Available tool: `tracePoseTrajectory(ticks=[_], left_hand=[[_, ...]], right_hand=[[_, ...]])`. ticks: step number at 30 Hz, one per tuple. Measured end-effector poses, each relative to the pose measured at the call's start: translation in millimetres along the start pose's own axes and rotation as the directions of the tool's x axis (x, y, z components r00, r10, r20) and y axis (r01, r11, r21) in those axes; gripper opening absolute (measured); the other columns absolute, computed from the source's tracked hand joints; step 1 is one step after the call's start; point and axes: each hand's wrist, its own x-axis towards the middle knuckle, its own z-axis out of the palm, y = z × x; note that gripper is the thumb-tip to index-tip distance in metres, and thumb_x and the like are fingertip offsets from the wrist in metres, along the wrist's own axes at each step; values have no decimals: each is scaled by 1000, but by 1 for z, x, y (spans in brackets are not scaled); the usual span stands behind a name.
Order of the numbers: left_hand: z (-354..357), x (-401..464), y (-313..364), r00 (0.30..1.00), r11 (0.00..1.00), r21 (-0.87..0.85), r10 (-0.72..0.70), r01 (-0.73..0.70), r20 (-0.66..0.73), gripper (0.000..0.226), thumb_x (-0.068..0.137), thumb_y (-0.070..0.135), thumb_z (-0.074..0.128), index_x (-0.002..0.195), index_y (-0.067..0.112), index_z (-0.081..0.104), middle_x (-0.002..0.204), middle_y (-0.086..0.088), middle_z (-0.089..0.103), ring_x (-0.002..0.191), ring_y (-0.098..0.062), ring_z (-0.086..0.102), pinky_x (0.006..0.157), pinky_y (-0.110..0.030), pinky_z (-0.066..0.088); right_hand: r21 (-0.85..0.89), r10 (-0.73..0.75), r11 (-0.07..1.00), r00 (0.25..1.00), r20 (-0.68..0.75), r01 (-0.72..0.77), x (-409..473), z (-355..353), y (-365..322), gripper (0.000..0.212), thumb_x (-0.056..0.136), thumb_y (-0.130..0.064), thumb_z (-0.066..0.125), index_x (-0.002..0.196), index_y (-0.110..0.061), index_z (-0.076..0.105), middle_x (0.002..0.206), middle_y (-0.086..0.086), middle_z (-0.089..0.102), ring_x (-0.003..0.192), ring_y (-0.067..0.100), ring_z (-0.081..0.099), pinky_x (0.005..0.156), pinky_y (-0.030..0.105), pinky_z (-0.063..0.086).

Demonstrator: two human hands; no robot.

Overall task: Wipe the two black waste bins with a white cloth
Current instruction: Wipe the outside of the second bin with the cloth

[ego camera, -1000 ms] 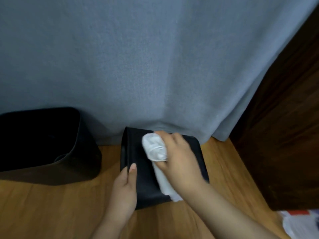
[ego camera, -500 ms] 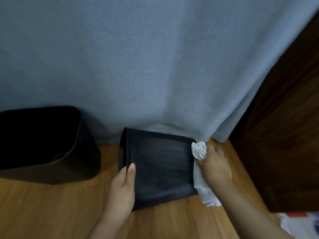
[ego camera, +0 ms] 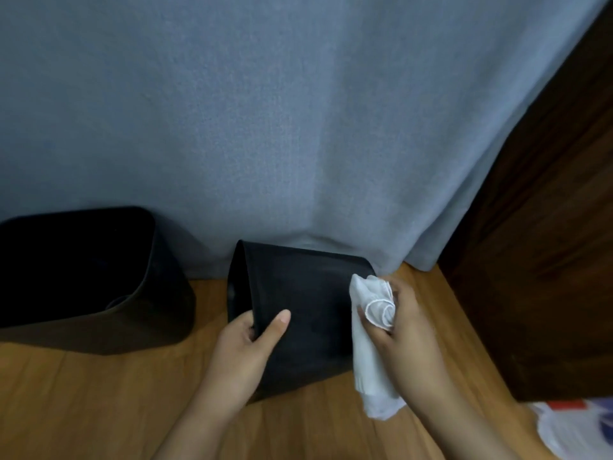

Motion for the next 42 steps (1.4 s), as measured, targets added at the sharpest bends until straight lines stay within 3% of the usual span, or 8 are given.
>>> tracePoseTrajectory(ticks=[6,10,17,24,28,33,36,42], left_hand=[[-10,-8,2,989,986,-149,-57,78,138,47,82,-16,61,119,14,64,111,0,75,107,-13,68,81,-20,53],[-6,-7,-1,994,993,-112,-9,22,110,34,94,0,55,122,19,61,115,10,73,112,-6,65,92,-22,51],[-2,-7,13,999,957,-288,42,-38,8,30,93,25,52,117,14,66,114,0,75,108,-15,69,94,-35,49],[1,-9,16,999,924,-381,-44,37,-10,26,100,19,48,112,11,69,105,-7,77,97,-20,73,81,-34,52],[-3,-8,16,995,899,-434,-83,54,-47,25,101,20,48,114,11,68,105,-9,77,96,-21,74,79,-35,52],[-4,-5,17,986,855,-508,-159,108,-58,27,102,23,47,107,9,70,101,-13,77,89,-25,74,71,-34,54],[-3,-4,17,981,865,-483,-184,132,-61,28,101,23,50,107,6,70,100,-14,77,90,-28,74,75,-36,53],[-2,-4,17,981,892,-427,-188,151,-46,27,100,28,52,107,10,71,102,-11,77,97,-29,72,90,-44,54]], right_hand=[[116,17,993,999,-40,-13,-8,5,-10,40,88,-38,62,121,-28,41,103,-18,59,94,-6,58,76,18,48],[282,3,959,999,-32,6,-4,4,-19,49,83,-61,53,113,-23,52,96,-17,63,90,0,62,80,26,50],[500,-40,864,998,-48,59,-9,-3,-35,21,97,-18,51,112,-24,64,103,-17,69,100,-5,61,83,11,46],[-158,-437,880,894,97,447,-17,-1,-56,66,86,-25,49,138,-59,25,146,-20,30,133,4,34,96,25,40],[-112,-591,790,797,120,603,-19,-20,-63,56,82,-11,49,129,-41,47,136,-21,46,122,-3,45,91,19,47],[159,-34,986,987,-159,59,-5,-28,-82,25,78,17,37,87,-1,52,82,4,64,84,15,55,85,12,44],[276,-218,942,974,62,193,14,-29,-104,20,97,-11,48,96,-24,62,92,-10,68,88,4,63,73,15,49],[-369,-143,921,990,-14,128,37,-1,-68,12,93,-27,42,103,-28,48,88,-10,55,74,10,54,54,24,36]])
